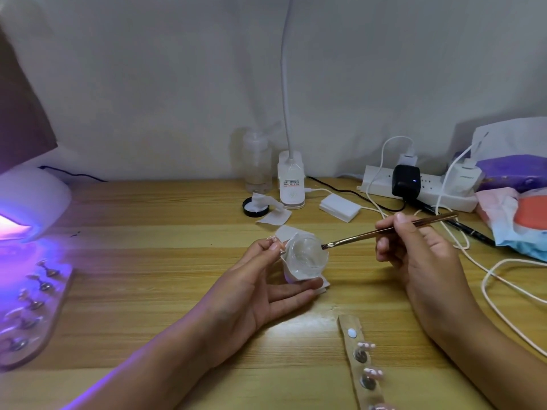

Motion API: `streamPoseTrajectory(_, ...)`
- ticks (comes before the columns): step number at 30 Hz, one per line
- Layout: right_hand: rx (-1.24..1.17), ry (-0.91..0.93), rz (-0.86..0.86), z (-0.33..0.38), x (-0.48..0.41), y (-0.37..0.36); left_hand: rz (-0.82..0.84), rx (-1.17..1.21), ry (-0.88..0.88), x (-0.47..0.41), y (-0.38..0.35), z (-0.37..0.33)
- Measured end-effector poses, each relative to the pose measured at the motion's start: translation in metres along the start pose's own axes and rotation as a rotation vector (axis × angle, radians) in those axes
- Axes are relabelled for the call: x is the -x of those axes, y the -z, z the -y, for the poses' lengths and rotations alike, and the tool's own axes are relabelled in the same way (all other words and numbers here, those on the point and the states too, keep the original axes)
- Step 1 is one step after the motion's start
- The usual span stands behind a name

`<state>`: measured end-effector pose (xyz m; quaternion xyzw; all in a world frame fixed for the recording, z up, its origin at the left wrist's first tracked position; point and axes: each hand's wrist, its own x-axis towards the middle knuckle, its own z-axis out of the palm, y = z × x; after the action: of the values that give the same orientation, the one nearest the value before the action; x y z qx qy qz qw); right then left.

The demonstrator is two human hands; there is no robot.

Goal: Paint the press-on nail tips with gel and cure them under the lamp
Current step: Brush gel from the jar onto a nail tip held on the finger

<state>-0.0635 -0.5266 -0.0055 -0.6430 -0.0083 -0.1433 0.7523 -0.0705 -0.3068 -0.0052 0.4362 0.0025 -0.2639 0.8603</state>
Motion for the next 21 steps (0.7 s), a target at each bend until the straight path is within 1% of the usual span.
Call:
streamPoseTrajectory(6,0.07,-0.01,-0.075,-0.0058,-0.004,0.0039,-0.041,-0.027,0.026,-0.0025,-0.0006,-0.0007)
streamPoseTrajectory(9,0.035,0.002,-0.095,-0.0061,-0.0049,0.0049,-0.053,-0.023,0.031,-0.0027,-0.0006,-0.0006)
streamPoseTrajectory(11,-0.014,0.027,-0.074,-0.0049,-0.0038,0.0061,-0.036,-0.009,0.029,-0.0021,-0.0001,-0.0006)
streamPoseTrajectory(13,-0.027,0.076,-0.018,-0.0029,-0.0019,0.0072,-0.011,0.007,0.032,-0.002,0.0007,-0.0007)
streamPoseTrajectory(16,-0.001,0.125,0.053,-0.0015,0.0012,0.0059,-0.009,0.001,0.032,-0.0018,0.0027,-0.0002)
streamPoseTrajectory(21,0.061,0.143,0.077,-0.0005,0.0039,0.0023,-0.022,-0.001,0.037,-0.001,0.0007,-0.0007)
